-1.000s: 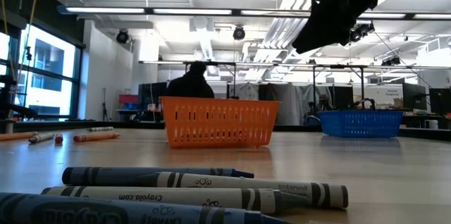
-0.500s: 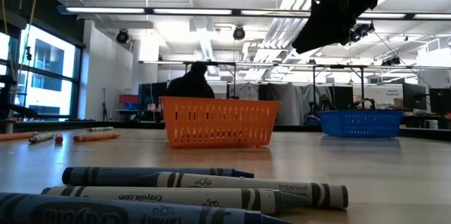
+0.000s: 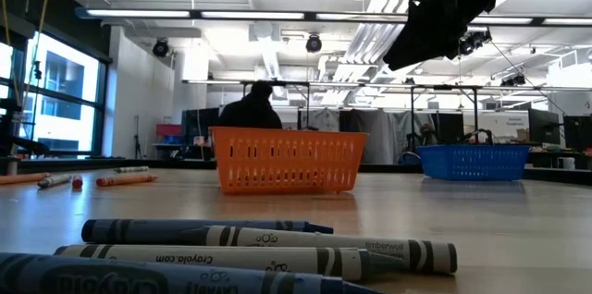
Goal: Sort crayons
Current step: Put the blue crayon into the red bin
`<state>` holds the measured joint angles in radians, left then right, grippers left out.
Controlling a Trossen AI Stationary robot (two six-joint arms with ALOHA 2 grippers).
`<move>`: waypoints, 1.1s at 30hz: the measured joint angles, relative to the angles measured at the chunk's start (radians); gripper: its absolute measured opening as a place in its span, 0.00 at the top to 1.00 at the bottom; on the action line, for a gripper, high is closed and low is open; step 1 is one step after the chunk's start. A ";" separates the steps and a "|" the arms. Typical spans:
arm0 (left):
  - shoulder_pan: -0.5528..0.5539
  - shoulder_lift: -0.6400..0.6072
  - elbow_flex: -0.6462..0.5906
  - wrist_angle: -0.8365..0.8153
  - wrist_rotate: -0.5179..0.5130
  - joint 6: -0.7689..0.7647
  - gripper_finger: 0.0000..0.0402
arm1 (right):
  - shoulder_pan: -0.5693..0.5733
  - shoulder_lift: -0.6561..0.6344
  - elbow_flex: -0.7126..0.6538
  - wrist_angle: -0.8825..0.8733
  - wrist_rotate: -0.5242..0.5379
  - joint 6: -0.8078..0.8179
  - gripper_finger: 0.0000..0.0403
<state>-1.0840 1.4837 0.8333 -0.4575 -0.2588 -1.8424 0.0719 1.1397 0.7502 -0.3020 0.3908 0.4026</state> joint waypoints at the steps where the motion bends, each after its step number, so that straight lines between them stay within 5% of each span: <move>1: 0.000 0.000 0.000 0.010 -0.014 0.016 0.93 | 0.000 0.000 0.000 0.000 0.000 0.000 0.68; 8: 0.010 0.013 0.001 0.001 -0.108 0.017 0.93 | 0.000 0.000 0.000 0.000 0.000 0.000 0.68; 19: 0.052 0.079 0.001 0.022 0.051 -0.057 0.93 | 0.000 0.000 0.000 -0.008 -0.026 -0.044 0.68; 33: 0.085 0.075 0.001 0.062 0.048 -0.051 0.93 | 0.000 0.000 0.000 -0.008 -0.027 -0.045 0.68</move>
<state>-0.9985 1.5585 0.8341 -0.3951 -0.2107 -1.8929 0.0721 1.1397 0.7502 -0.3099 0.3634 0.3580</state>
